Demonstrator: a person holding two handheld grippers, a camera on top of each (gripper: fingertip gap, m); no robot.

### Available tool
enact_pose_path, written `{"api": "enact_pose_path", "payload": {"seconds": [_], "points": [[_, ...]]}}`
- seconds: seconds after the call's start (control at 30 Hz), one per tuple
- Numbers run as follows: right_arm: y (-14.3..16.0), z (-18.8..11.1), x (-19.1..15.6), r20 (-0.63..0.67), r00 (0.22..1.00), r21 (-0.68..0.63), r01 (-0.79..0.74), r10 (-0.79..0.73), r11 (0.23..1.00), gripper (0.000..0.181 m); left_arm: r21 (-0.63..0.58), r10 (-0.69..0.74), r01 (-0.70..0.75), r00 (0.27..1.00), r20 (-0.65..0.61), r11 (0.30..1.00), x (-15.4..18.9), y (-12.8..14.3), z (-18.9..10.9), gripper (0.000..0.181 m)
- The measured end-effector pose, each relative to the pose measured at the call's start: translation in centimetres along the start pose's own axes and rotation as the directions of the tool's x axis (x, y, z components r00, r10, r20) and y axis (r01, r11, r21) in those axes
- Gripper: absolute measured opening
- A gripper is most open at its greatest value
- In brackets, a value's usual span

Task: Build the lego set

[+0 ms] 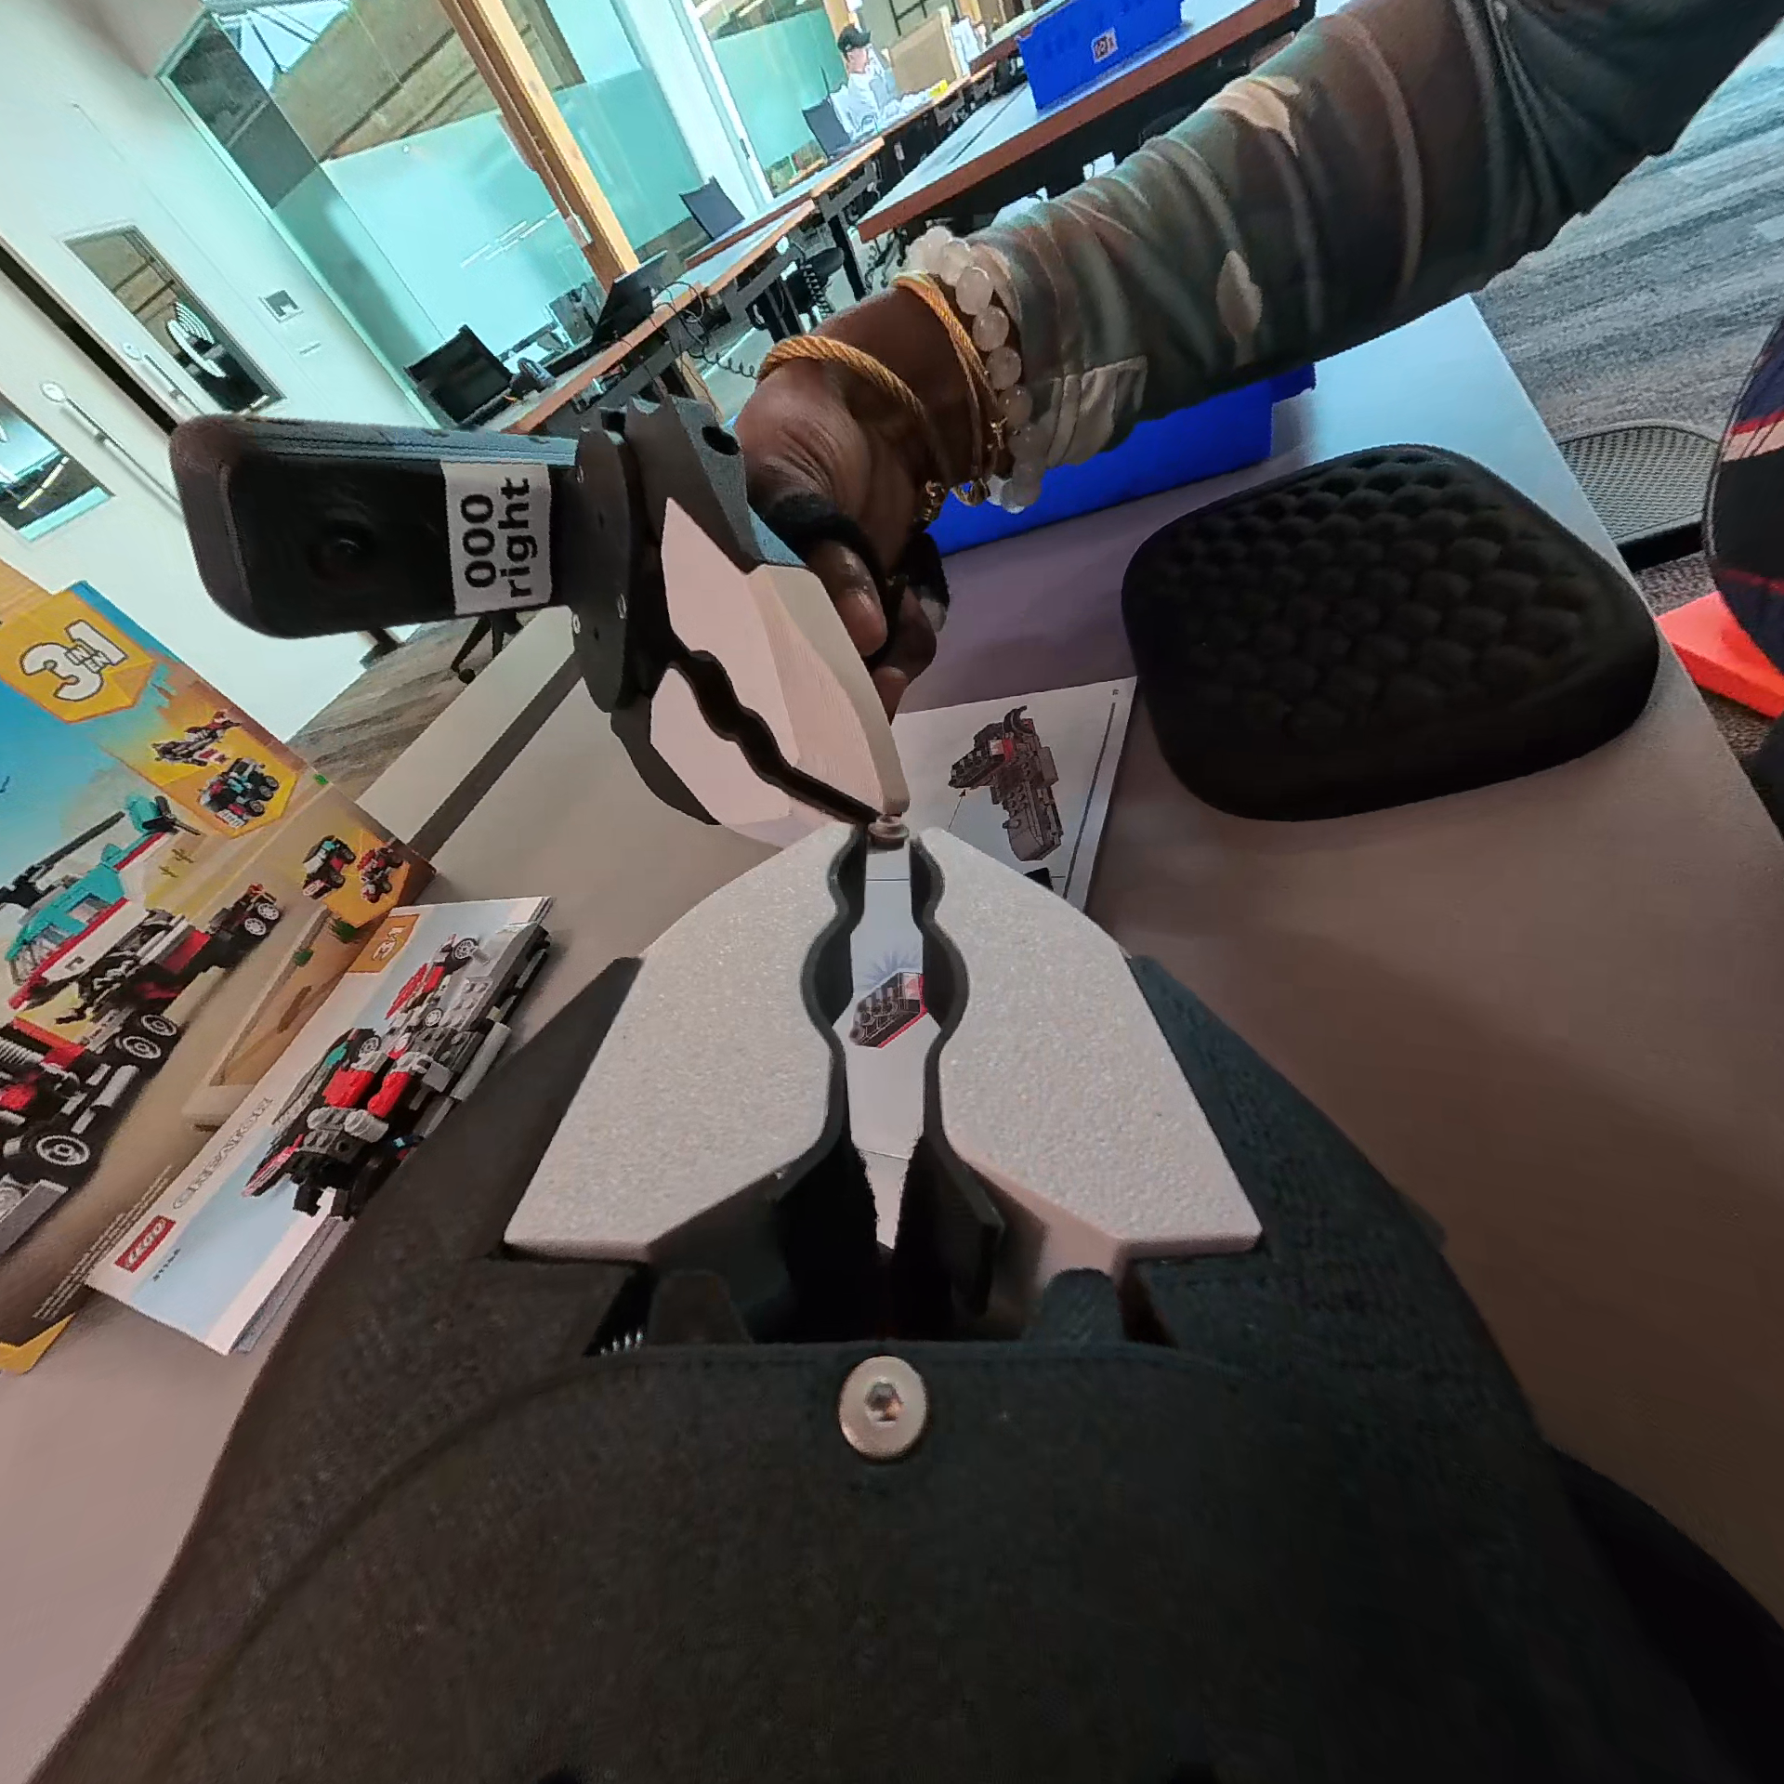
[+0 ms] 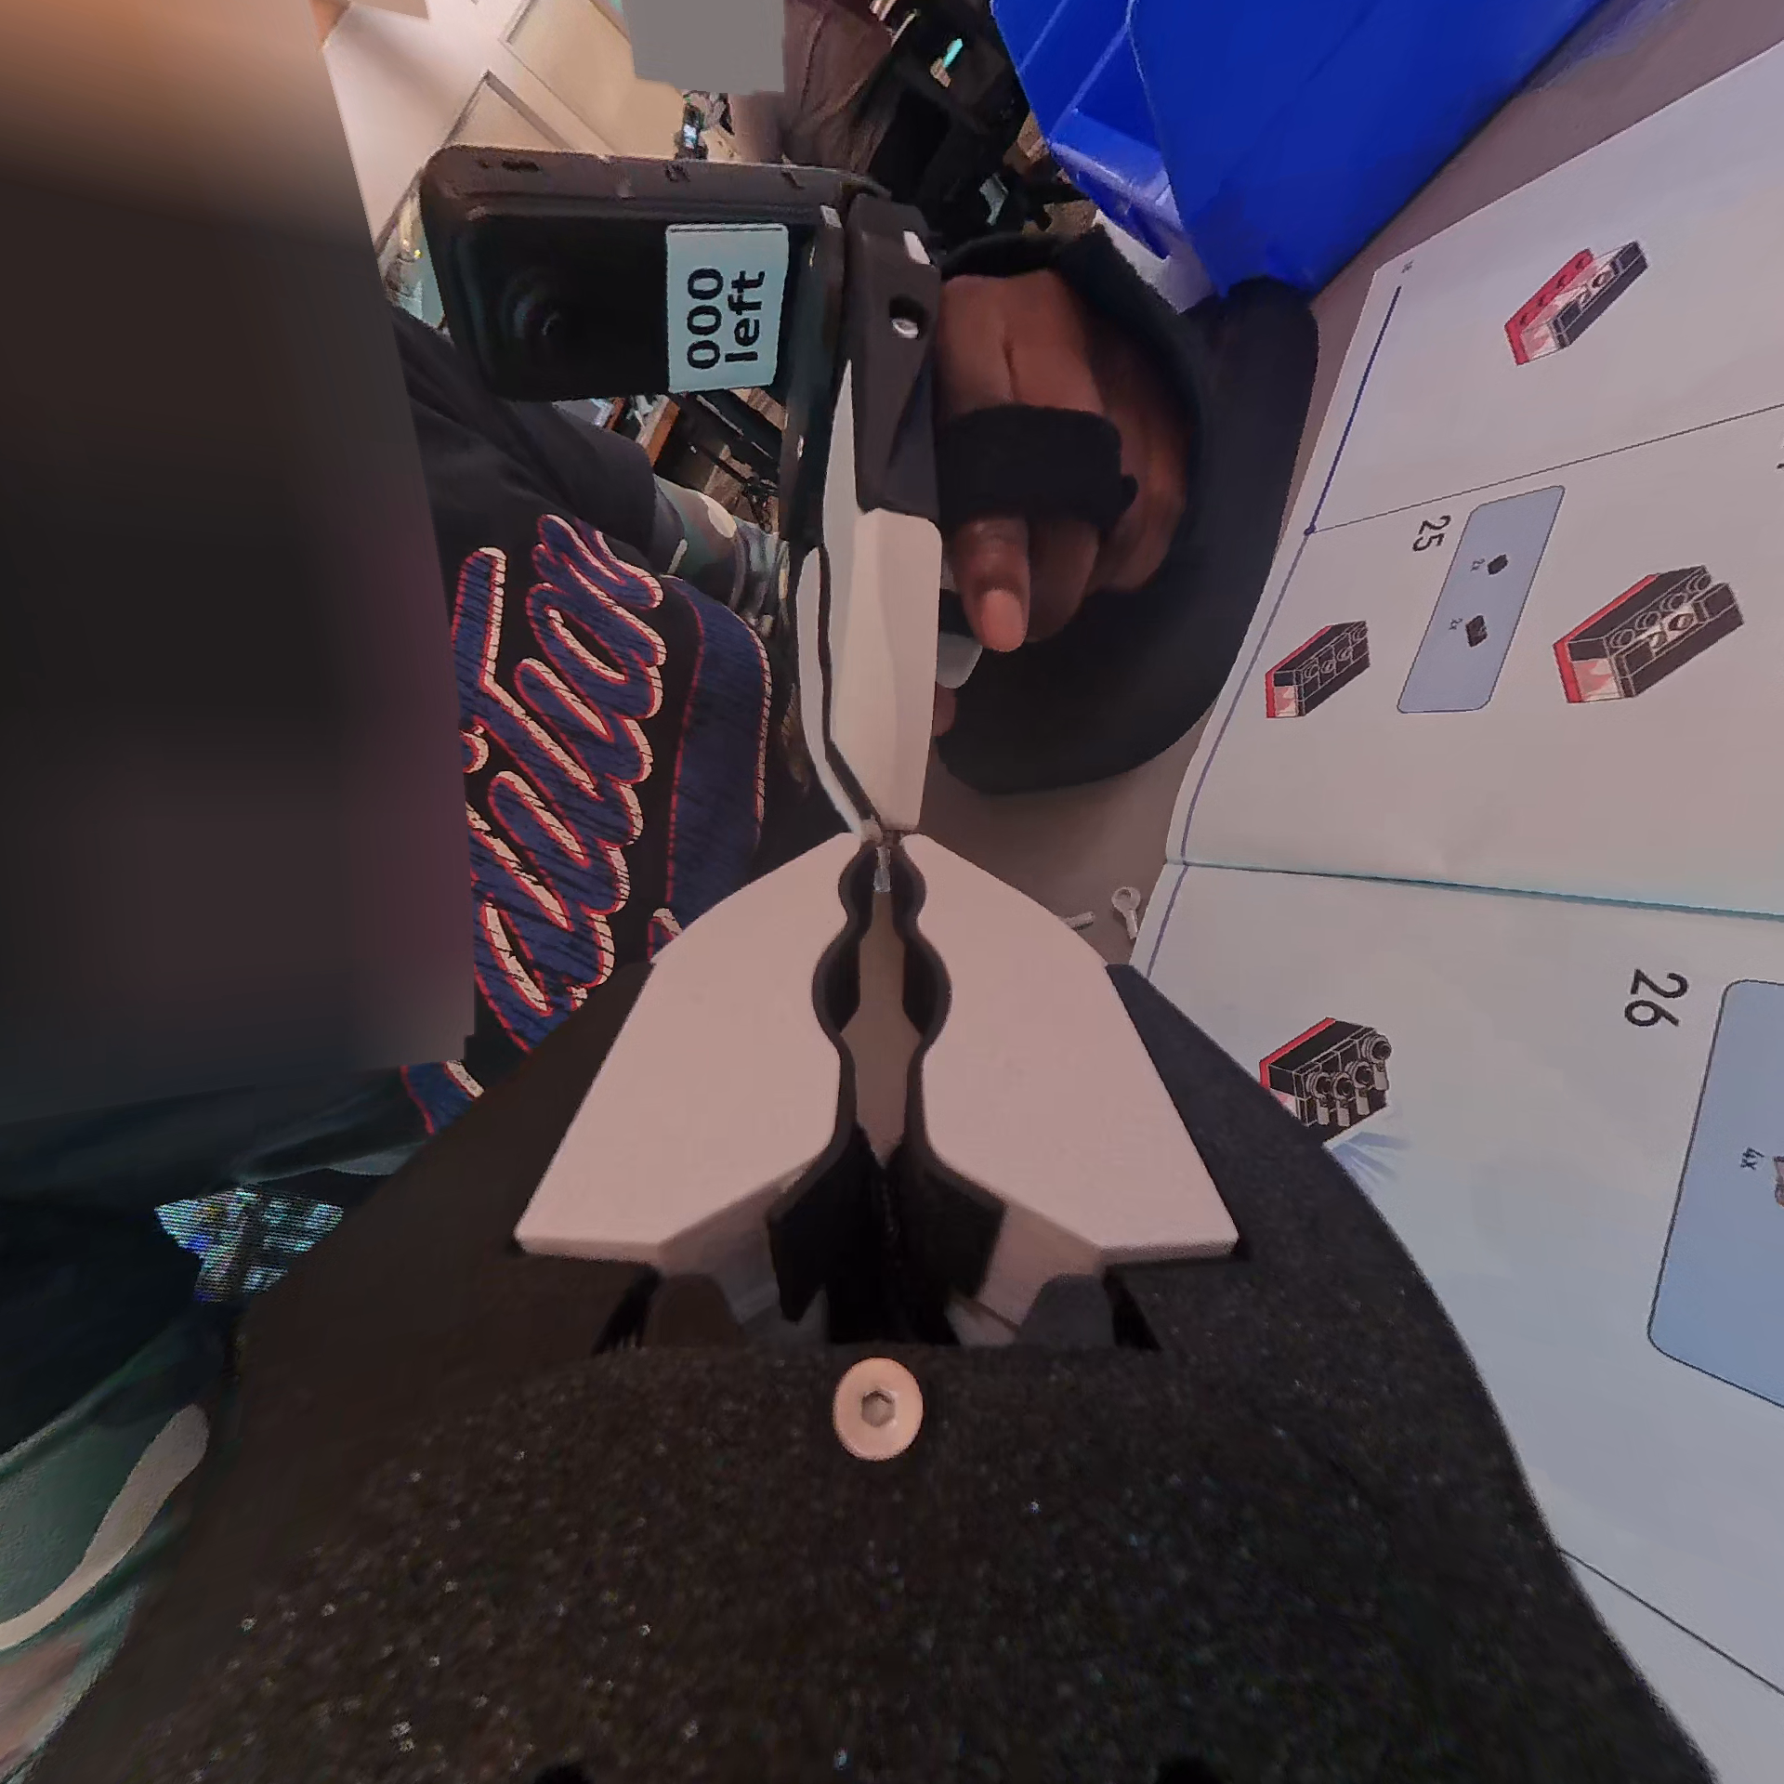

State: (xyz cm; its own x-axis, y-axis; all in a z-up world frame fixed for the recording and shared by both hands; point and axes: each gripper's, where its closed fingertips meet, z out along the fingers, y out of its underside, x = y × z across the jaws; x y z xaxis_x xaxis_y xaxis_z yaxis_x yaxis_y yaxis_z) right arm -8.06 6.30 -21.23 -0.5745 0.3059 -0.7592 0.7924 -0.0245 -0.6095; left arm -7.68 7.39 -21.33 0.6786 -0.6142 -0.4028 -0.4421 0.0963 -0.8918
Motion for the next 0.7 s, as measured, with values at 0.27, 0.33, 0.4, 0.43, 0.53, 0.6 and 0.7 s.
{"api": "enact_pose_path", "payload": {"seconds": [0.27, 0.33, 0.4, 0.43, 0.53, 0.6, 0.7], "points": [[-0.1, -0.1, 0.1, -0.008, 1.000, 0.006, 0.010, -0.010, 1.000, 0.003, -0.010, -0.020, 0.020, 1.000, -0.004, 1.000, 0.0, 0.2, 0.1, 0.006], [-1.3, -0.7, -0.2, -0.026, 0.997, 0.098, 0.073, -0.071, 0.992, 0.010, 0.028, -0.075, 0.074, 0.996, 0.038, 0.997, -0.9, -0.2, -0.2, 0.006], [-2.8, -1.7, -0.2, -0.149, 0.965, 0.193, 0.243, -0.216, 0.951, 0.016, 0.097, -0.183, 0.176, 0.981, 0.069, 0.980, -2.0, -0.8, -0.7, 0.006], [-3.5, -2.3, -0.4, -0.253, 0.913, 0.212, 0.376, -0.321, 0.902, 0.016, 0.130, -0.245, 0.234, 0.967, 0.074, 0.963, -2.5, -1.1, -1.0, 0.006], [-4.6, -3.2, -1.2, -0.539, 0.651, 0.115, 0.685, -0.534, 0.719, 0.011, 0.206, -0.379, 0.361, 0.924, 0.054, 0.909, -3.2, -1.8, -1.4, 0.006], [-4.2, -2.9, -1.3, -0.622, 0.502, -0.019, 0.757, -0.600, 0.653, 0.010, 0.232, -0.414, 0.396, 0.910, 0.034, 0.889, -3.3, -2.2, -1.4, 0.006], [-3.7, -2.0, -1.5, -0.627, 0.452, -0.081, 0.772, -0.635, 0.630, 0.011, 0.237, -0.422, 0.407, 0.907, 0.011, 0.882, -3.2, -2.6, -1.2, 0.006]]}}
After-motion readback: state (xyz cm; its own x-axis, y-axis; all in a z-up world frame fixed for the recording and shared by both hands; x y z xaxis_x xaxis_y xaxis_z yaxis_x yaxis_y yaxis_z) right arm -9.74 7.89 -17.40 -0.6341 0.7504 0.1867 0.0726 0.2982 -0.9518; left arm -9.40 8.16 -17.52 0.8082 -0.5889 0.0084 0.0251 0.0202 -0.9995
